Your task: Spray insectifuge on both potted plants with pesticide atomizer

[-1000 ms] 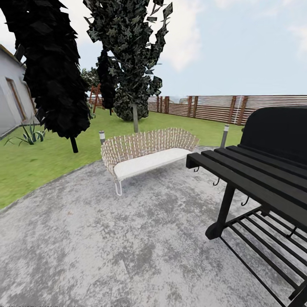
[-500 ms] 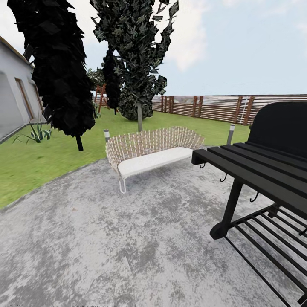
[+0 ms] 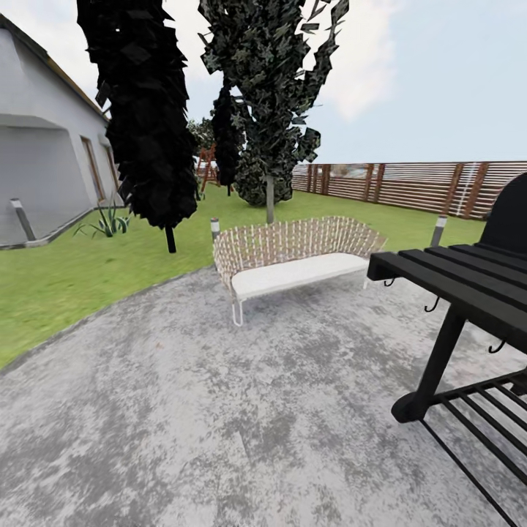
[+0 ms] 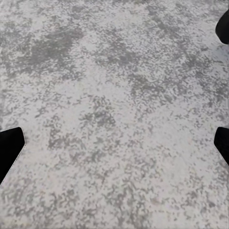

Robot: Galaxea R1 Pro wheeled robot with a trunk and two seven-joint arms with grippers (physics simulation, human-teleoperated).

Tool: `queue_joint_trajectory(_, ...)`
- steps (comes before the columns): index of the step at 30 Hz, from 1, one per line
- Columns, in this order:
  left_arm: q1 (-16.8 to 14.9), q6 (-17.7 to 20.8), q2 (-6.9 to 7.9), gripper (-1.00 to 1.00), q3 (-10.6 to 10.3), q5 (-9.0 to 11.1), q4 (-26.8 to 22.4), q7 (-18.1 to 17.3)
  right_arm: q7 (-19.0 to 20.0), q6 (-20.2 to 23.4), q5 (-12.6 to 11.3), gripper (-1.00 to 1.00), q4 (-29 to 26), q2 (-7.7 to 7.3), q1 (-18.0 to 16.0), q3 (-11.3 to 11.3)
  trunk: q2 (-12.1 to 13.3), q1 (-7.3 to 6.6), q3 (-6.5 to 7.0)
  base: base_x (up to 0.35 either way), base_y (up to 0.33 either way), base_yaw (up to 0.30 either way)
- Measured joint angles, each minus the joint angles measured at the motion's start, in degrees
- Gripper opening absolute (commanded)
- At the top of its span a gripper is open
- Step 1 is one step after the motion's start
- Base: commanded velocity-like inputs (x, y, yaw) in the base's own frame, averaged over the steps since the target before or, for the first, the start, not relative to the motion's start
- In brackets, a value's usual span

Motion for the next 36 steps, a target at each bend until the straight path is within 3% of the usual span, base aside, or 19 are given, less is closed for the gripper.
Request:
queue_joint_trajectory(3, 0.0, 0.0, 0.00, 1.00, 0.1, 0.0, 0.0, 0.0, 0.0, 0.0, 0.0, 1.00, 0.0, 0.00, 0.0, 0.0, -1.2, 0.66, -0.54, 0.000, 0.000, 0.278)
queue_joint_trajectory(11, 0.0, -0.2, -0.04, 1.00, 3.2, -0.1, 0.0, -0.1, 0.0, 0.0, 0.0, 1.00, 0.0, 0.00, 0.0, 0.0, -4.4, 2.42, -1.97, 0.000, 0.000, 0.279)
queue_joint_trajectory(36, 0.0, -0.2, -0.26, 1.00, 3.3, -0.2, 0.0, -0.2, 0.0, 0.0, 0.0, 1.00, 0.0, 0.00, 0.0, 0.0, -14.4, 7.91, -6.46, 0.000, 0.000, 0.279)
